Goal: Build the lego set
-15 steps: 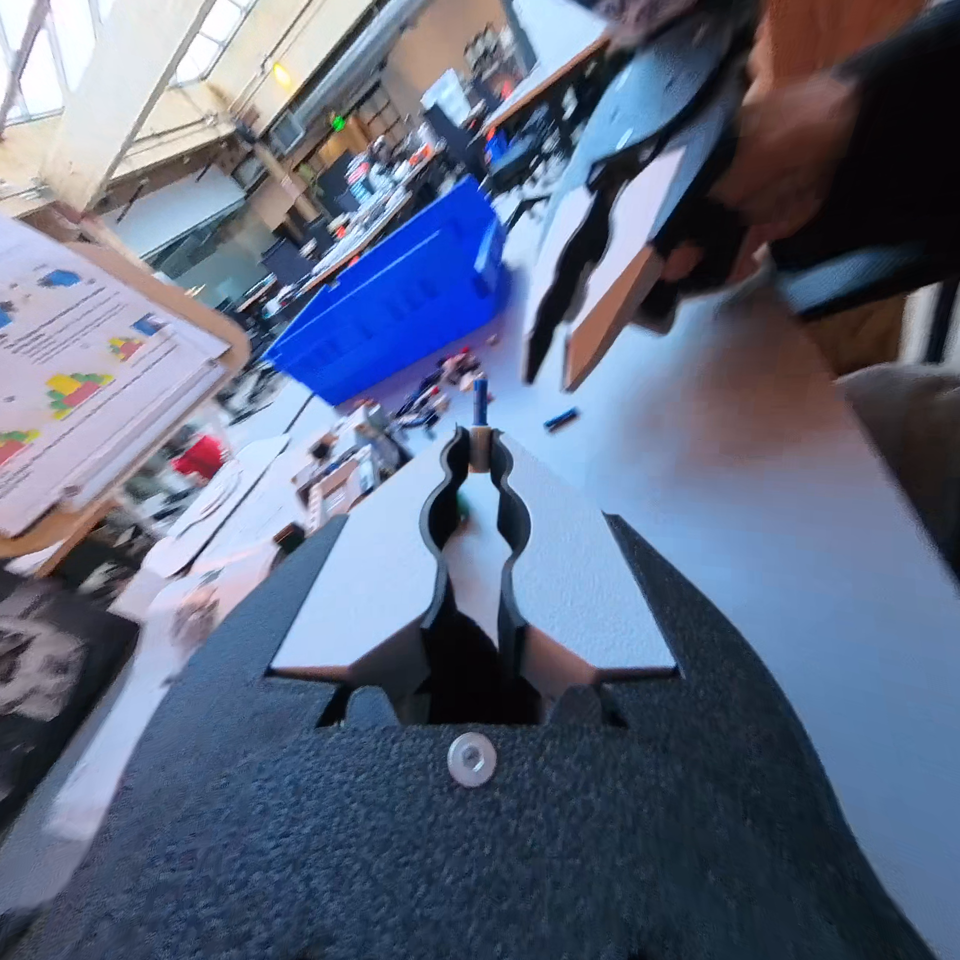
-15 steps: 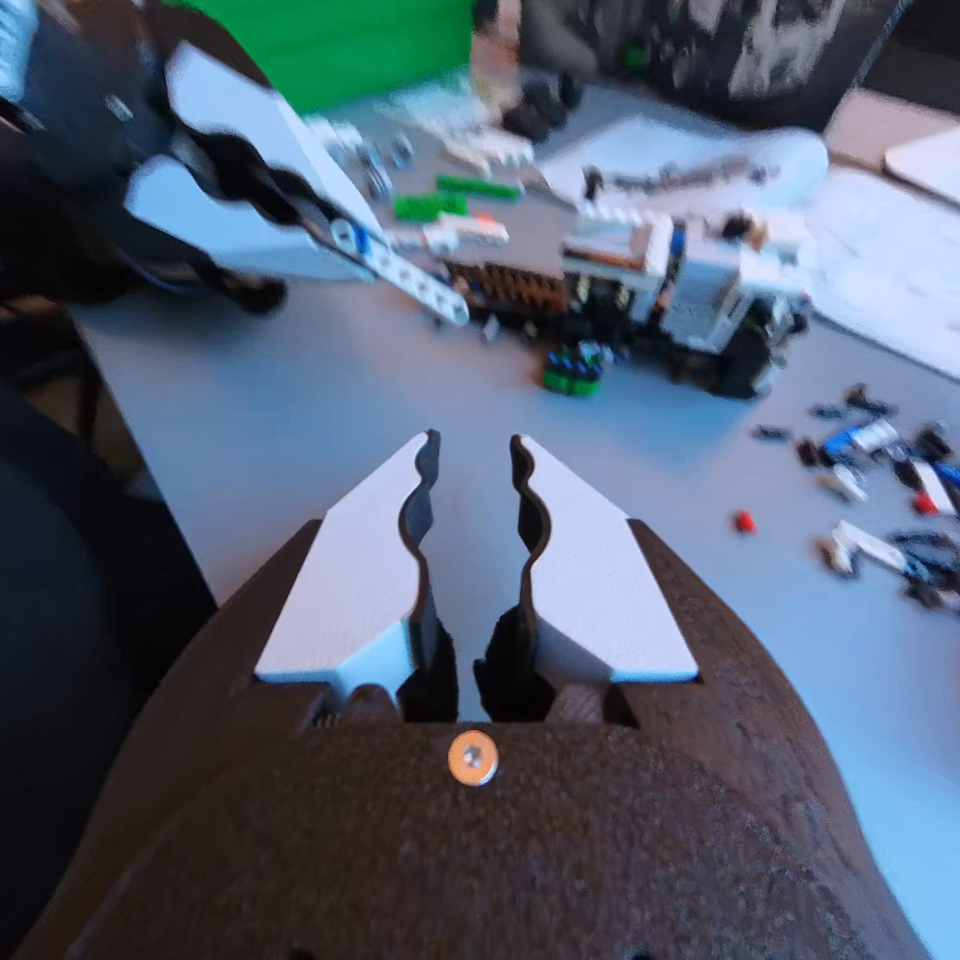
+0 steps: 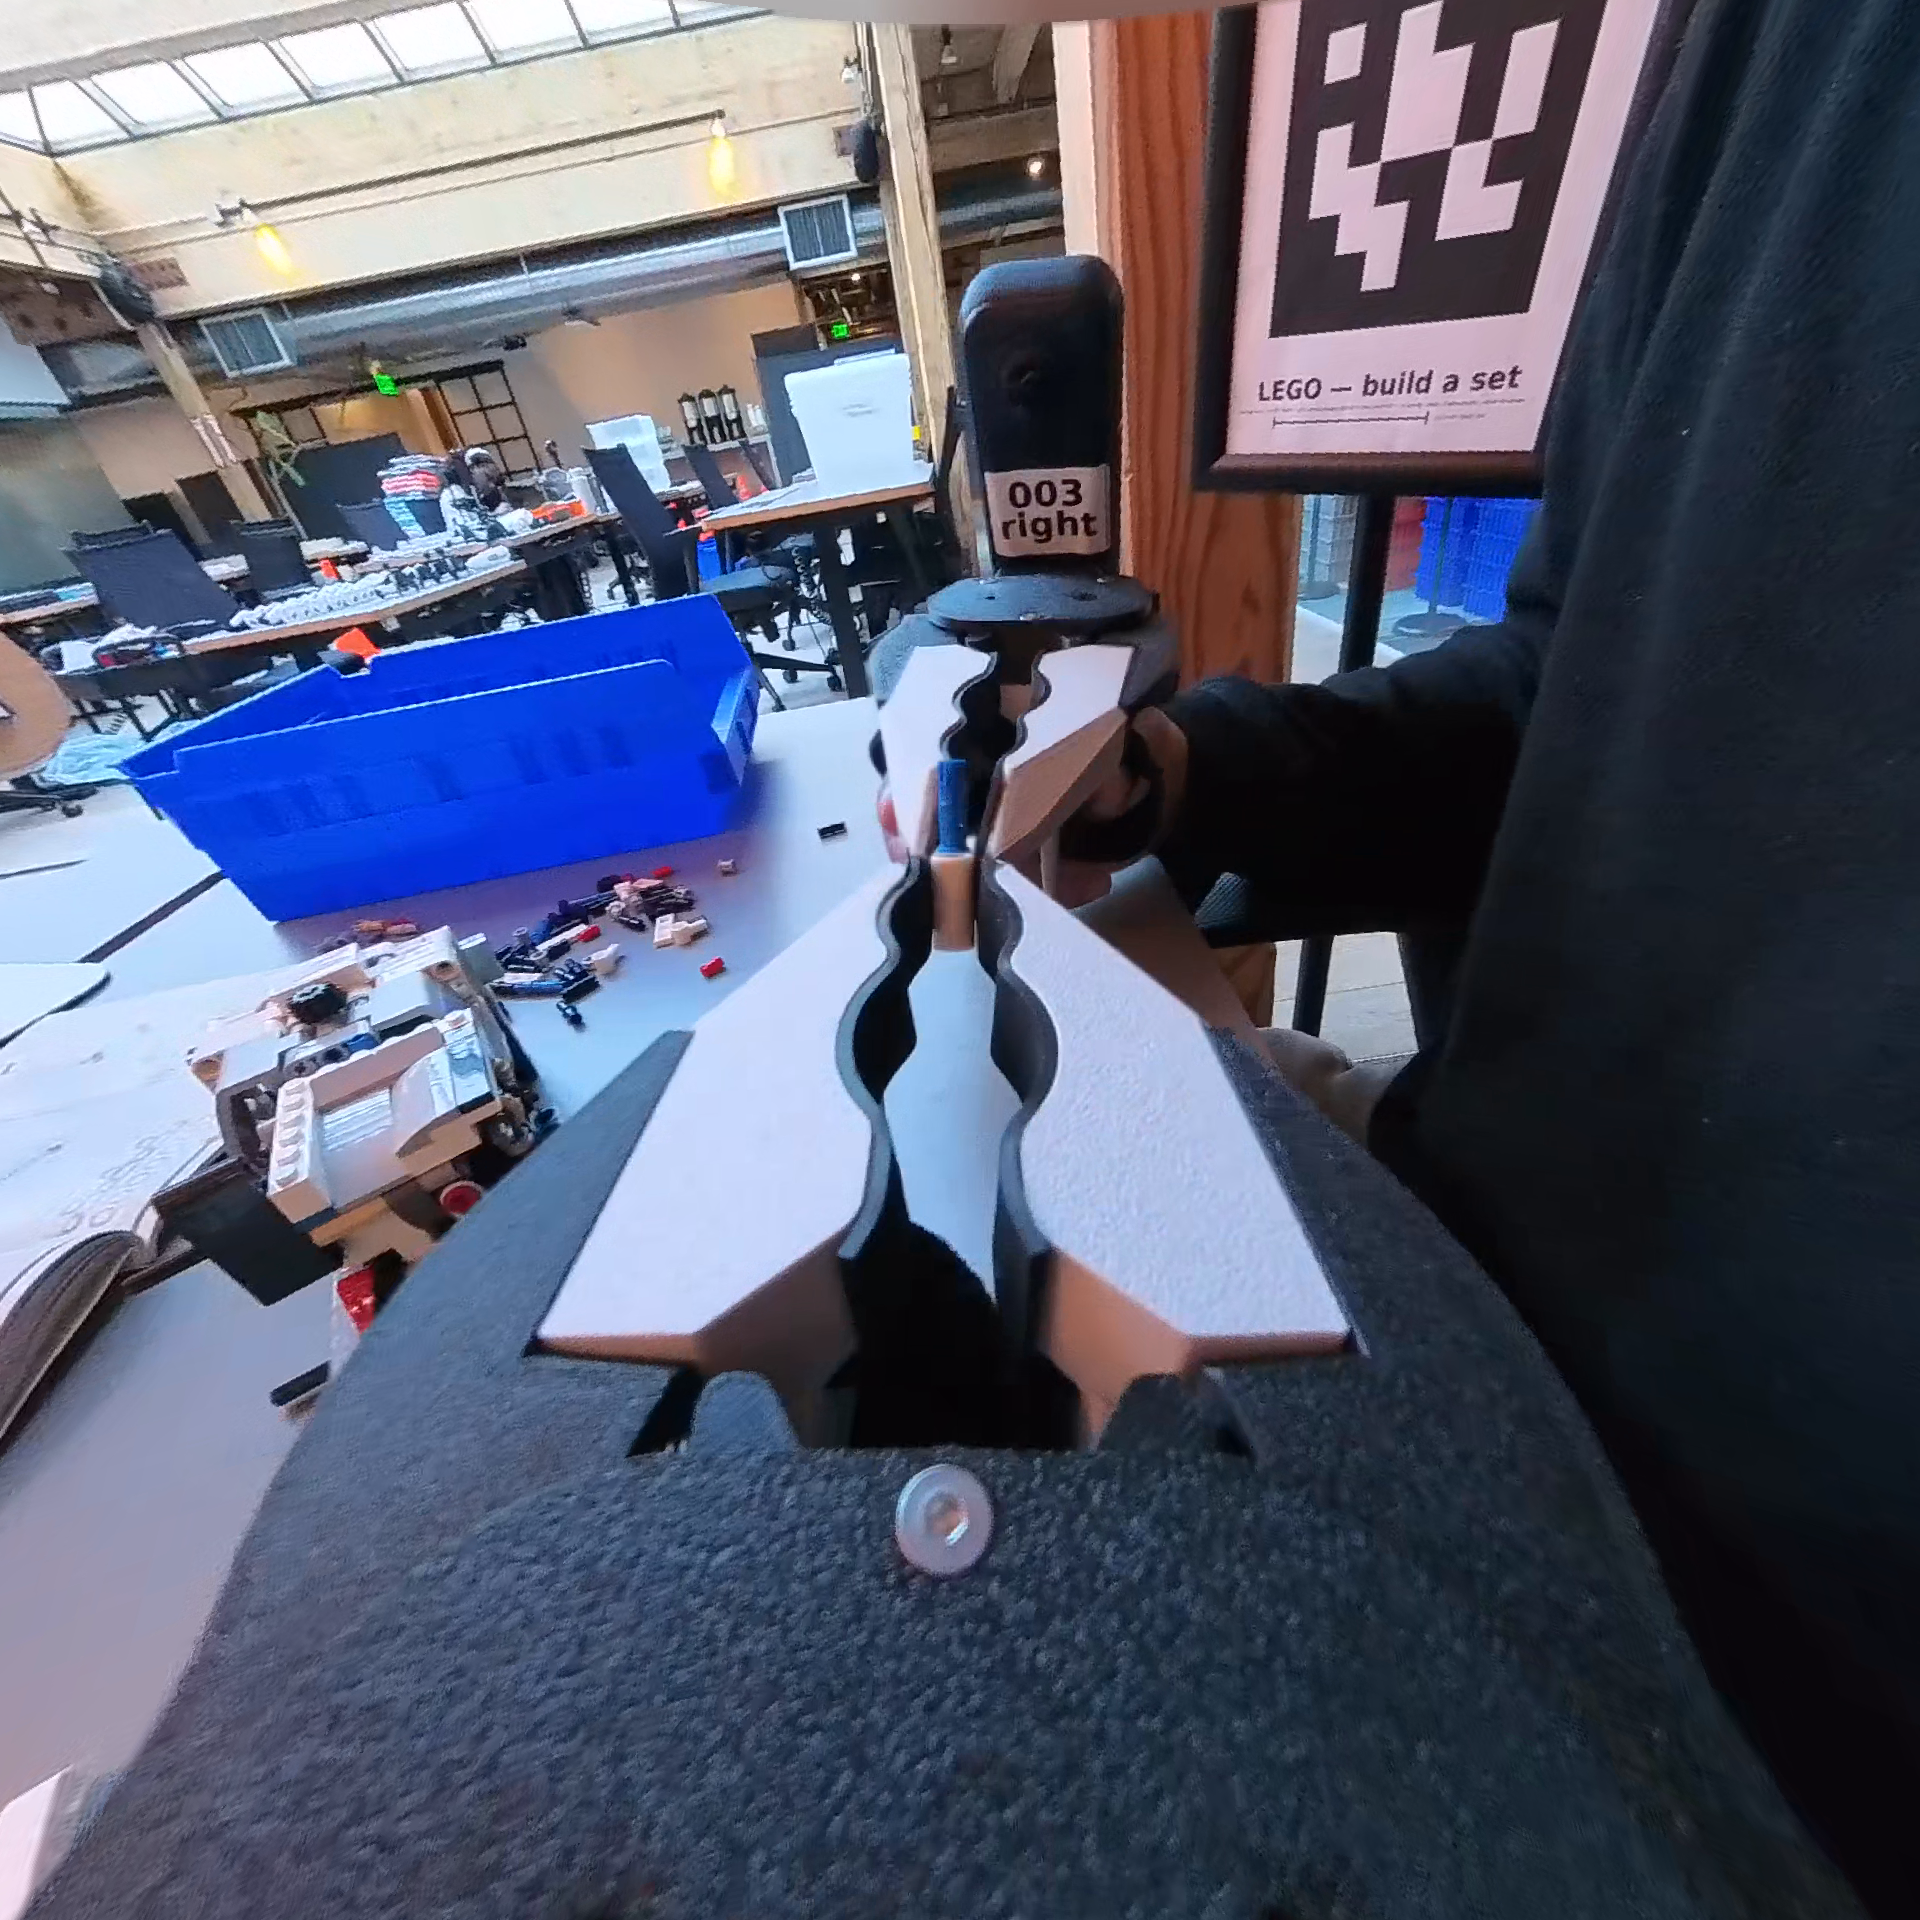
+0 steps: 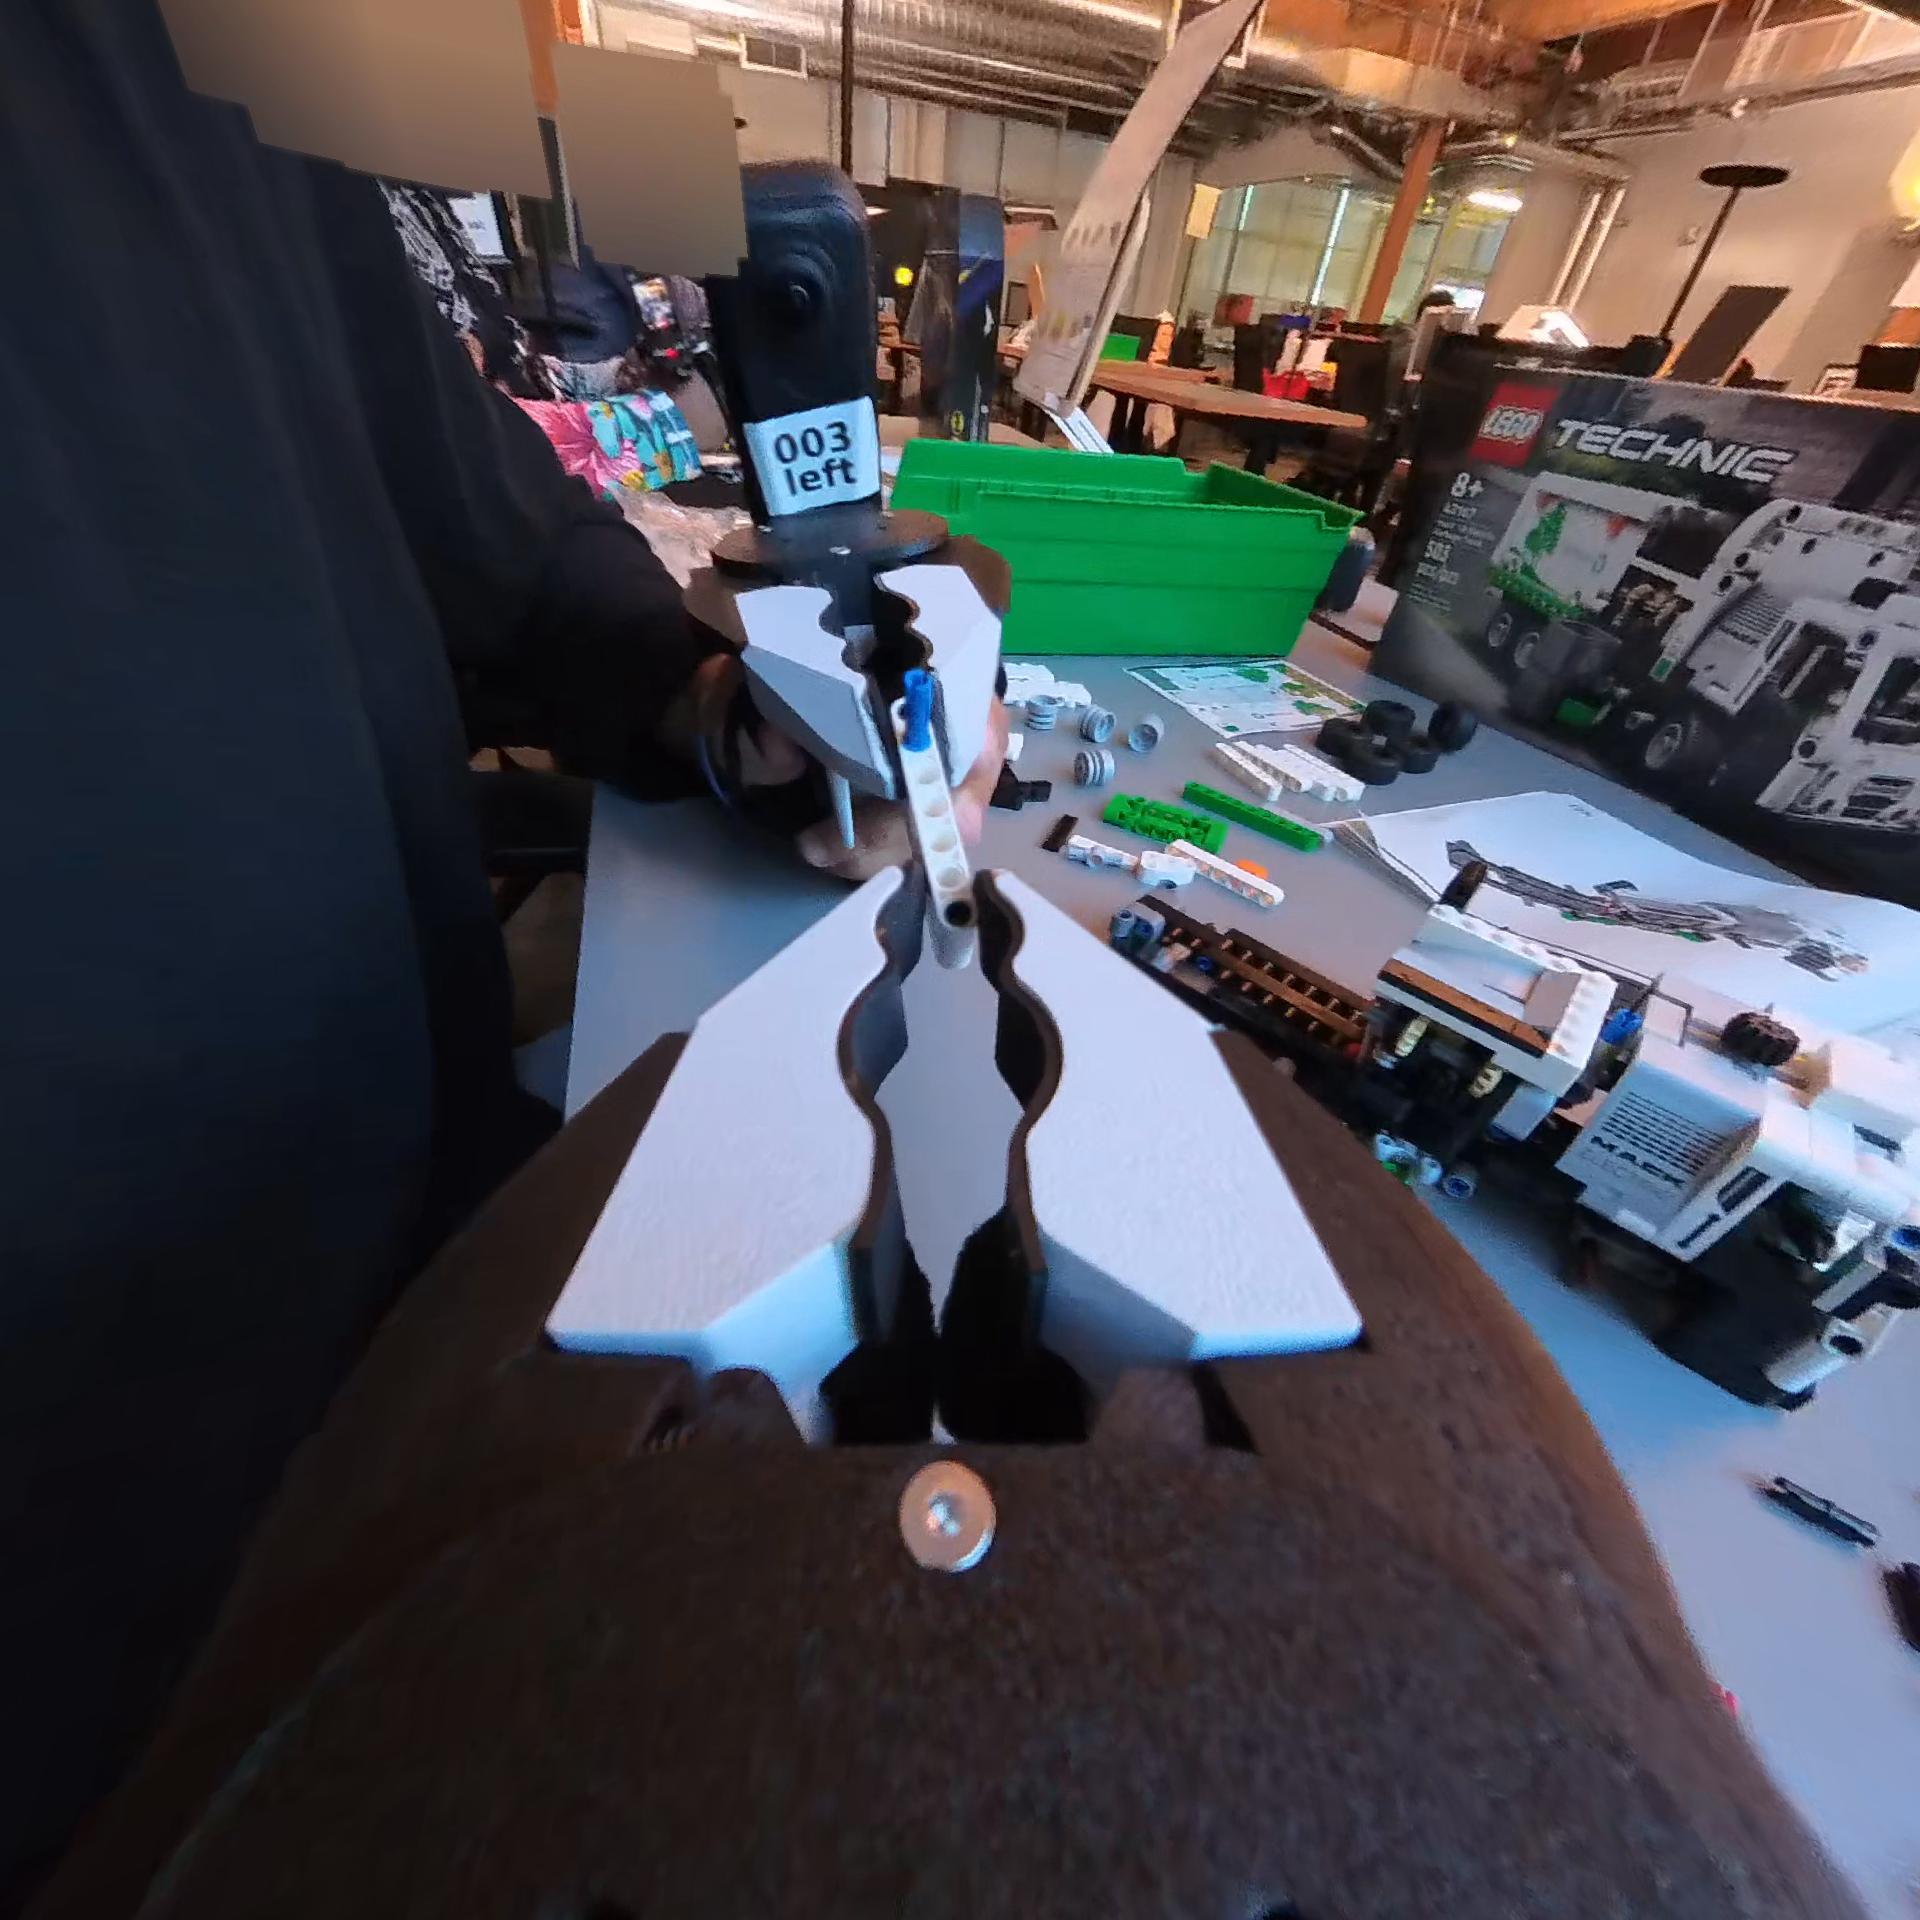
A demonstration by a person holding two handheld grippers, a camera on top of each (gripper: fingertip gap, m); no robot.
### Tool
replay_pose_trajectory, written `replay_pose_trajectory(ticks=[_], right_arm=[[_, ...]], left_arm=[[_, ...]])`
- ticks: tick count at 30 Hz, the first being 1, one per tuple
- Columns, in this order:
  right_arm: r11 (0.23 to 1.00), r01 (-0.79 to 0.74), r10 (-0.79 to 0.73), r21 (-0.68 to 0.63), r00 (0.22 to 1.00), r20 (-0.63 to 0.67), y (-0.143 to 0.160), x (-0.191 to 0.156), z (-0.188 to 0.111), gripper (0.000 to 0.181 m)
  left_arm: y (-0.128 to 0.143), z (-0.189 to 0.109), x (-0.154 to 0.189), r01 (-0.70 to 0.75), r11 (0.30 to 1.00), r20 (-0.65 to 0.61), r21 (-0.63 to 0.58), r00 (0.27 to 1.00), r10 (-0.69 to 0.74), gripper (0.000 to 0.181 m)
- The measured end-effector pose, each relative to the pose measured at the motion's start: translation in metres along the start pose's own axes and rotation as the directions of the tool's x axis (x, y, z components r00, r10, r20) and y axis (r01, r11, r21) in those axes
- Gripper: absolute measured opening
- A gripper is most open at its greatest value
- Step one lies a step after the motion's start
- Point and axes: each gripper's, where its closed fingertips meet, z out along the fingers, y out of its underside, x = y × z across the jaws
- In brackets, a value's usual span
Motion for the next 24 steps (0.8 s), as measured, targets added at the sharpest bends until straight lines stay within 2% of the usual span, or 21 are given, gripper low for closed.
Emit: replay_pose_trajectory(ticks=[7, 18, 22, 24], right_arm=[[0.985, -0.09, 0.077, 0.146, 0.992, 0.096, -0.02, -0.011, -0.005, 0.007], [0.988, -0.072, 0.059, 0.14, 0.994, 0.096, -0.017, -0.016, -0.001, 0.006], [0.997, -0.006, 0.001, 0.073, 0.998, 0.063, -0.011, -0.016, -0.005, 0.007], [0.999, 0.045, -0.045, 0.008, 0.999, -0.009, -0.006, -0.005, -0.02, 0.007]], left_arm=[[0.003, 0.001, 0.008, 0.057, 0.998, -0.078, -0.018, 0.995, -0.058, 0.006], [-0.001, 0.002, 0.011, 0.106, 0.994, -0.12, 0.002, 0.987, -0.105, 0.006], [0.007, 0.005, 0.013, 0.1, 0.993, -0.116, -0.06, 0.988, -0.107, 0.006], [0.018, 0.007, 0.002, 0.028, 0.991, -0.025, -0.128, 0.999, -0.032, 0.006]])
